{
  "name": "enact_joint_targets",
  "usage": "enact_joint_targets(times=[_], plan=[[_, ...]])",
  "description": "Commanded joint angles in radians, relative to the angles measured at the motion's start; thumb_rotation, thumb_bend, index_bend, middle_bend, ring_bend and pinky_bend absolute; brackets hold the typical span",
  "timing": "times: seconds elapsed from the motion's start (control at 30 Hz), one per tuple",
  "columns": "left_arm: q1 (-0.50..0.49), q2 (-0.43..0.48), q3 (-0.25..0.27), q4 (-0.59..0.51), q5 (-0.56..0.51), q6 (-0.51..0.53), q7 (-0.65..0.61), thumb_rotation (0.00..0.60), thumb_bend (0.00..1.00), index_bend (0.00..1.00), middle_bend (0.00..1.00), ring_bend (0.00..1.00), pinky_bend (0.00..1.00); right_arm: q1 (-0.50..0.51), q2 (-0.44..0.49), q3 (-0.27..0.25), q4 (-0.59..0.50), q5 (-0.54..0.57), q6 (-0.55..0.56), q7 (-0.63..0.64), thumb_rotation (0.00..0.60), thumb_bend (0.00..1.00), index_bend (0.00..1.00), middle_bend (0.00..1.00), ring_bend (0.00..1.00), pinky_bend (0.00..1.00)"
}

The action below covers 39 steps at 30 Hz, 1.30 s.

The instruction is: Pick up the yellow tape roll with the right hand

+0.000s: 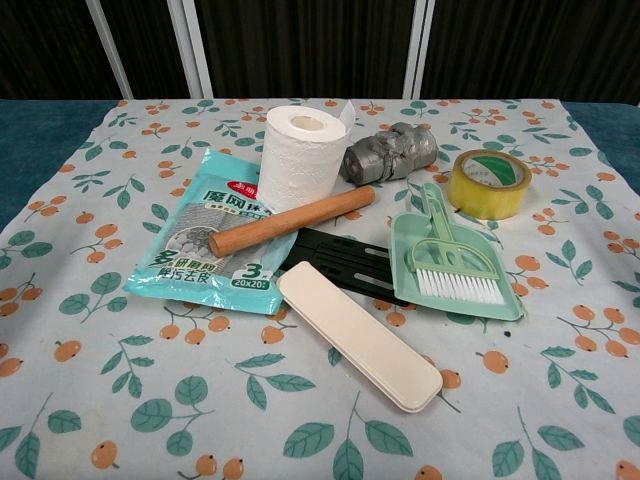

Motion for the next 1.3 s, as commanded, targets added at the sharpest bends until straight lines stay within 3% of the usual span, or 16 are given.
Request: enact_joint_targets(times=[0.03,0.87,1.3], plan=[[0.0,0.0,0.0,0.0,-0.001,-0.001,0.0,0.6,0.54,0.16,0.06,0.05,0.0,-0.001,0.001,0.0,-0.001,0.0,0.001,-0.001,0.6,0.19,0.05,0.02,0.1,0.16],[0.001,-0.002,-0.003,-0.004,-0.007,0.001,0.0,0.6,0.54,0.14,0.06,0.05,0.0,-0.001,0.004,-0.003,-0.004,0.004,-0.01,0.012,0.6,0.19,0.05,0.02,0.1,0.16],[0.006,-0.001,0.0,-0.02,-0.01,0.003,-0.004,0.6,0.54,0.14,0.06,0.05,0.0,0.057,0.023,-0.003,-0.014,0.026,-0.128,0.03,0.6,0.19,0.04,0.0,0.09,0.16]])
